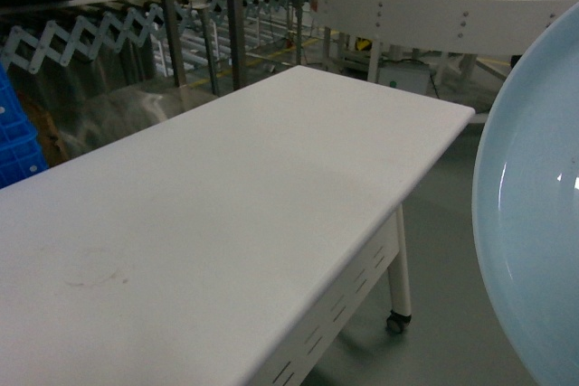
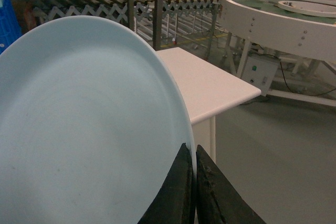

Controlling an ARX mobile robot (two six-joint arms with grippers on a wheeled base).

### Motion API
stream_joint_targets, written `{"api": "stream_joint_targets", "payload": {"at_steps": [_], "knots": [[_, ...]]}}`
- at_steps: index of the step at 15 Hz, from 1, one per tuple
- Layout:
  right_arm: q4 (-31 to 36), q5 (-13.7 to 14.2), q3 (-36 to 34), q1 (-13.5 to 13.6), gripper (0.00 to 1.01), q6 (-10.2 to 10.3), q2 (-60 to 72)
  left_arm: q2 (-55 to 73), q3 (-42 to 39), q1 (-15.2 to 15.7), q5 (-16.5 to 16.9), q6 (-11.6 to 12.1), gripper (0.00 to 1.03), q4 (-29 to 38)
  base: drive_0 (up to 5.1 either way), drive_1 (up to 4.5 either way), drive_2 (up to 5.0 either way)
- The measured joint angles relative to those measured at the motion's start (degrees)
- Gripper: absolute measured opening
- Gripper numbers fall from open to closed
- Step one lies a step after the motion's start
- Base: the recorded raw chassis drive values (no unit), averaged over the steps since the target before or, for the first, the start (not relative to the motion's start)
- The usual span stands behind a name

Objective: Place blue tray on left shelf second layer neatly

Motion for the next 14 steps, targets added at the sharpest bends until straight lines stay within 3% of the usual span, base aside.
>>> {"api": "stream_joint_targets", "payload": {"at_steps": [6,11,14], "knots": [[0.0,0.0,0.0,0.0,0.02,0.0,0.0,0.0,0.0,0.0,0.0,0.0,0.98,0.0,-1.6,-1.59,-1.6],[0.0,0.0,0.0,0.0,0.02,0.0,0.2,0.0,0.0,0.0,-0.1,0.0,0.98,-0.1,2.7,-5.94,-2.1],[0.0,0.3,0.0,0.0,0.02,0.0,0.1,0.0,0.0,0.0,0.3,0.0,0.98,0.2,-0.7,-0.71,-0.7]]}}
